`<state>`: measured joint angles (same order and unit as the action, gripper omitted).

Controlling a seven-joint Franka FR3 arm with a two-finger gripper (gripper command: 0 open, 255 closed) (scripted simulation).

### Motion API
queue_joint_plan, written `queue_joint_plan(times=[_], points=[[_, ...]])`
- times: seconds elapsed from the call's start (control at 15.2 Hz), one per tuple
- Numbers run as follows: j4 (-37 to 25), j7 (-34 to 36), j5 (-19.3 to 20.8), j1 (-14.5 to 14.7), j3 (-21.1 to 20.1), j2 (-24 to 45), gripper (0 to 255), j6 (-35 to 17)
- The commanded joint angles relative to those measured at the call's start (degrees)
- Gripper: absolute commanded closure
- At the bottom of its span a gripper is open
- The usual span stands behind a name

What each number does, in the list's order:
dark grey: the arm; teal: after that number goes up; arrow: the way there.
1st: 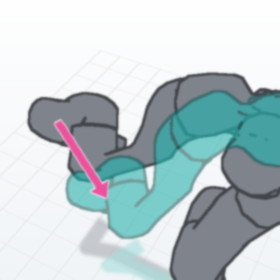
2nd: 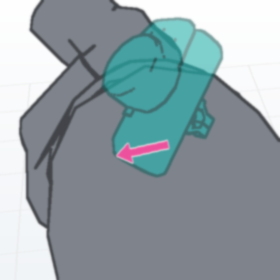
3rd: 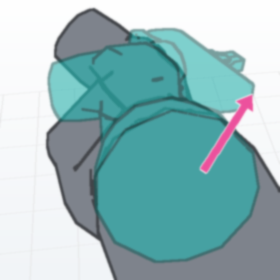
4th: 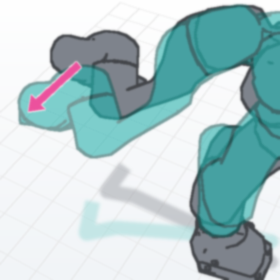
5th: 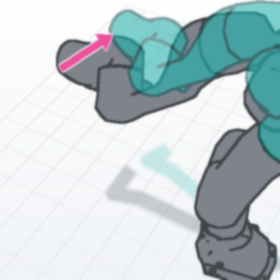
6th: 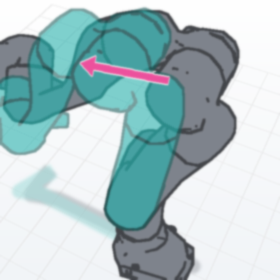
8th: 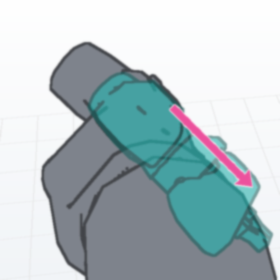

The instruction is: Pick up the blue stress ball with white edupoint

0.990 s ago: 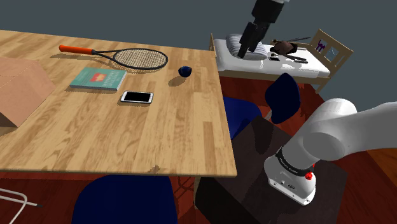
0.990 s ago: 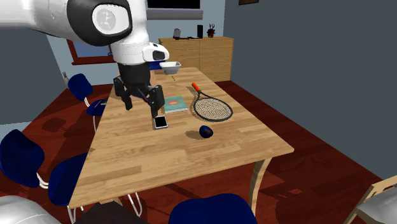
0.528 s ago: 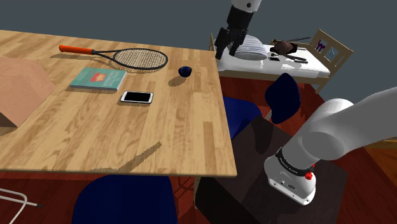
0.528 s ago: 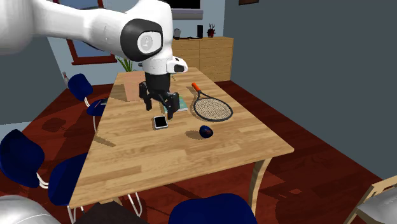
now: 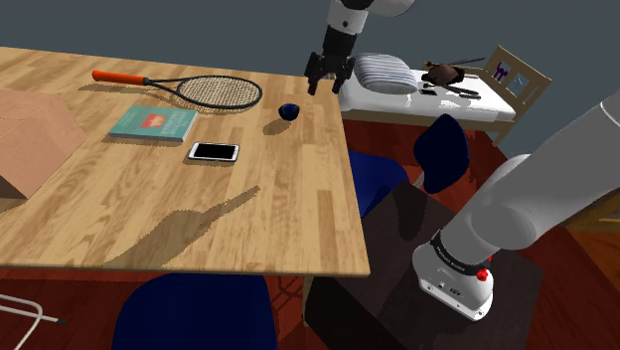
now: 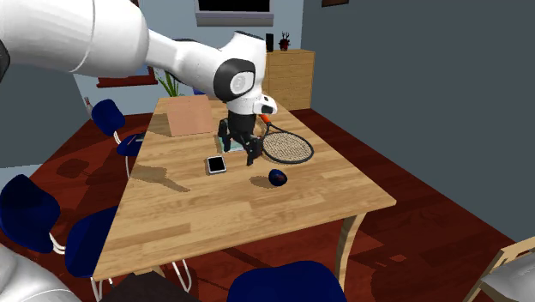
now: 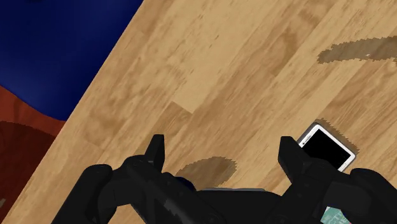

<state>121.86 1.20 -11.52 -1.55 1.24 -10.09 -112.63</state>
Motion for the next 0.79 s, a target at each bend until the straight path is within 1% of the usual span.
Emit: queue_joint_plan(times=[0.0,0.33,0.73], points=[[-2.89,0.88,-0.87,-0.25,0.31,4.39,0,-0.95],[-11.11,2.84,-3.3,-0.94,1.05,15.71,0,-2.69],[-23.09,5.3,-6.37,-2.29,1.7,29.47,0,-2.81]])
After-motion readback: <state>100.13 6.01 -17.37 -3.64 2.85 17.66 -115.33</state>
